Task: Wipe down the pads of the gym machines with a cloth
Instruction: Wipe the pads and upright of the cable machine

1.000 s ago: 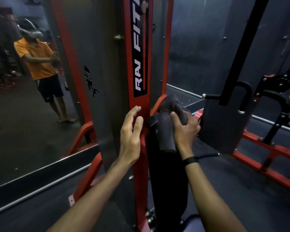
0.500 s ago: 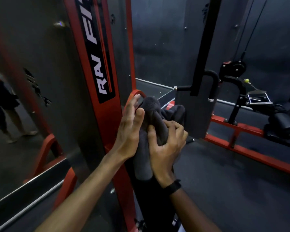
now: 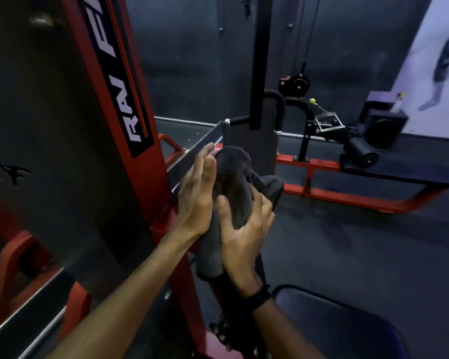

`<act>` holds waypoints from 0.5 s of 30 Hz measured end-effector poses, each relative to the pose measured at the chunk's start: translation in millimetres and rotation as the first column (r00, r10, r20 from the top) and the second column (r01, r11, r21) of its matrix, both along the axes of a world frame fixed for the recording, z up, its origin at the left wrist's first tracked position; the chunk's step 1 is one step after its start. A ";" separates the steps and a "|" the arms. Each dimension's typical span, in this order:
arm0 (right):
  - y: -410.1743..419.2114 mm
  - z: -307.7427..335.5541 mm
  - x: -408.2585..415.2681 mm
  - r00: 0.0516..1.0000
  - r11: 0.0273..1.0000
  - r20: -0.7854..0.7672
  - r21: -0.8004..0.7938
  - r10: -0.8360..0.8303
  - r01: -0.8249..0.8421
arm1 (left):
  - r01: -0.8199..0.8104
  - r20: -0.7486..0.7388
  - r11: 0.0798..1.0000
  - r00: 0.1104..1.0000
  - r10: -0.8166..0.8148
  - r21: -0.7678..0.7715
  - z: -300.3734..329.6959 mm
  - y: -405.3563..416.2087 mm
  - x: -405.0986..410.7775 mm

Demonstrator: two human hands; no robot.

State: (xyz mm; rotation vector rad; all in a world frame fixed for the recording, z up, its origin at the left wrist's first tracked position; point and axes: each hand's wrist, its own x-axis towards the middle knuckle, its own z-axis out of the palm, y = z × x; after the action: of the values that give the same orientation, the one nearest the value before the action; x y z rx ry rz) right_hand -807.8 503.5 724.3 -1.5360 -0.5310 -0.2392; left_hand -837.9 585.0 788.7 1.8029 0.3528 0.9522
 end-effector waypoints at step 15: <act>28.3 2.2 83.7 0.941 0.999 -0.338 -0.032 0.023 -0.036 | -0.128 -0.115 0.940 0.978 0.172 0.316 -3.1 -1.4 3.5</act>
State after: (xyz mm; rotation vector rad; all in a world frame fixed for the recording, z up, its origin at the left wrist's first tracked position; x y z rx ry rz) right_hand -724.1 531.8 726.4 -1.5632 -0.2867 0.0605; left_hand -834.4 583.6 785.6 2.1604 0.4563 1.0319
